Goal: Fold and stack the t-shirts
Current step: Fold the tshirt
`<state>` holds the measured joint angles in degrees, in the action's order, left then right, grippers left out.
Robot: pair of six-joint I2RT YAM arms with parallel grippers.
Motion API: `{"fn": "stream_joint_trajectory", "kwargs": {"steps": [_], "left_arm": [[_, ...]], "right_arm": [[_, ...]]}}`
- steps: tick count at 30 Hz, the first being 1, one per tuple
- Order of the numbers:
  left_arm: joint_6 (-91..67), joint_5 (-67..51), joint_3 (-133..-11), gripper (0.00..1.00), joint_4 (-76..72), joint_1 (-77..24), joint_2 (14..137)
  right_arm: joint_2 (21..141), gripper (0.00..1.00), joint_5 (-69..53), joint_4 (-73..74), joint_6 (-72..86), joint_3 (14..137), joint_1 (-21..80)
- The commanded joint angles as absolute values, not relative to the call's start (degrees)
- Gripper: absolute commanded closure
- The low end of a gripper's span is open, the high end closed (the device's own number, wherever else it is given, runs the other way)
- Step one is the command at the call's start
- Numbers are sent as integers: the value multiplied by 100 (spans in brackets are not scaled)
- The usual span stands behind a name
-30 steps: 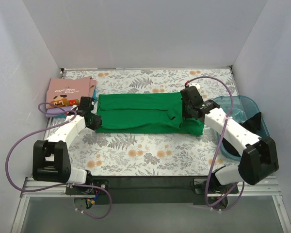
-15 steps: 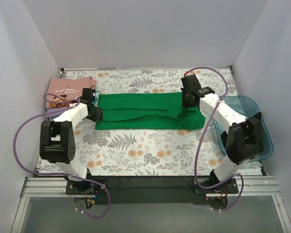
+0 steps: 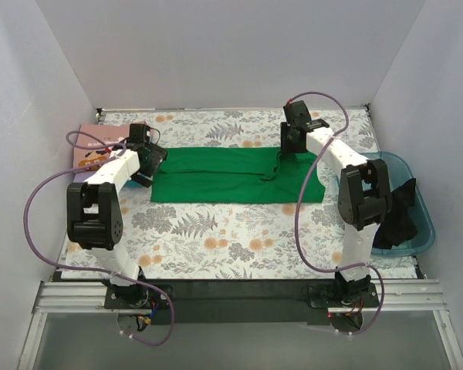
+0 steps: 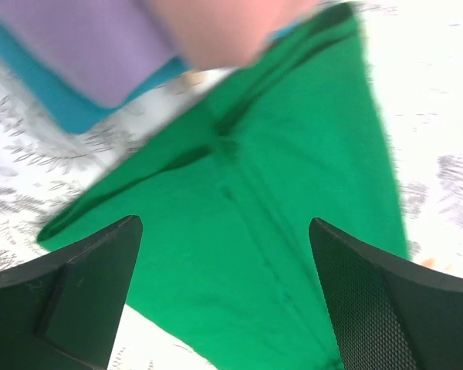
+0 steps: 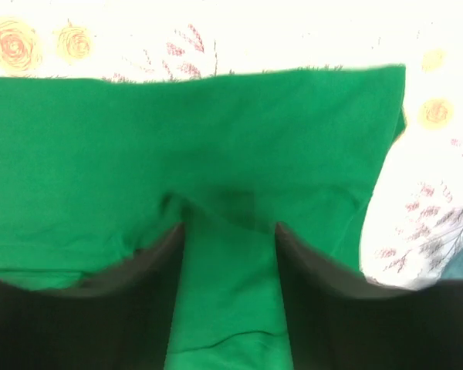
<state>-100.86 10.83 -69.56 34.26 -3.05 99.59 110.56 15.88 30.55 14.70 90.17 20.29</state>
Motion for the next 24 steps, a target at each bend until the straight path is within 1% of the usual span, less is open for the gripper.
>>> {"fn": "stream_joint_trajectory", "kwargs": {"steps": [1, 2, 3, 4, 7, 8, 11, 14, 16, 20, 24], "left_arm": [[-9756, 1003, -7331, 10, 3507, -264, 9556], [-9643, 967, -7173, 10, 3472, -264, 9345], [-9598, 915, -7059, 10, 3428, -264, 9212], [-9528, 897, -6623, 9, 3419, -264, 8619], [-9466, 809, -6111, 8, 3428, -264, 8255], [-9440, 730, -5952, 8, 3419, -272, 8114], [-9404, 607, -5266, 7, 3375, -272, 7612], [-9387, 667, -4783, 7, 3410, -272, 7173], [-9483, 668, -4580, 7, 3454, -264, 6918], [-9536, 659, -4474, 6, 3454, -272, 6750], [-9580, 773, -4570, 6, 3568, -272, 6846]], "right_arm": [[11285, 21, 1240, 3120, 959, 9729, 1907], [11163, 16, 1135, 3129, 923, 9703, 1907], [10953, 2, 1116, 3129, 914, 9520, 1907], [10429, 2, 629, 3094, 966, 8927, 1916], [9968, 2, 46, 2832, 1020, 8255, 1925], [9680, 2, -678, 2465, 1020, 7713, 1934], [9431, 2, -1605, 2014, 1098, 7069, 1951], [9509, 2, -1731, 1733, 1143, 6900, 2074], [9728, 2, -1705, 1731, 1221, 6995, 2127], [10151, 2, -1687, 1714, 1301, 7206, 2197], [10625, 2, -1793, 1679, 1301, 7689, 2267]]}}
